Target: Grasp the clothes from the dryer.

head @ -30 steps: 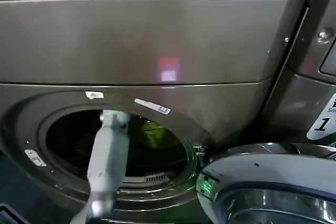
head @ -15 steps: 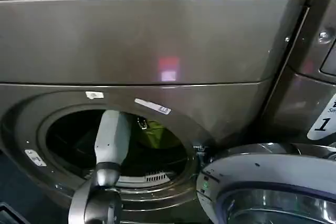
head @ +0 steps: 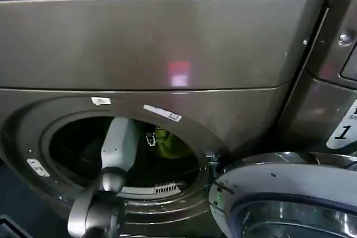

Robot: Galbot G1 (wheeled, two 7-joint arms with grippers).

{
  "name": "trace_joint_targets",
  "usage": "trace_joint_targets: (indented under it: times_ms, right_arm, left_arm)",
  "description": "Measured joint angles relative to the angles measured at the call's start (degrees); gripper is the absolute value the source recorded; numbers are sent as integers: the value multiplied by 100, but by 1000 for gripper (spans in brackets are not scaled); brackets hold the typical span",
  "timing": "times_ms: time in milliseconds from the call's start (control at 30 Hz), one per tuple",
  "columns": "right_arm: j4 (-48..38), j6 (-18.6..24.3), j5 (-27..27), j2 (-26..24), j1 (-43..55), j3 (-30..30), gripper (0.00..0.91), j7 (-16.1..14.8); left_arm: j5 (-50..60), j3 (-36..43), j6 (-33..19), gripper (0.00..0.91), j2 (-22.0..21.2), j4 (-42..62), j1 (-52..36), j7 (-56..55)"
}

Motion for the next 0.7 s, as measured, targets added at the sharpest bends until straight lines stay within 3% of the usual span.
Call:
trace_joint_targets:
  times_ms: [700]
  right_arm:
    - [-53, 117, 50, 7, 12, -14, 907, -100]
  left_arm:
    - [-906, 1167, -120, 907, 113, 135, 65, -1246]
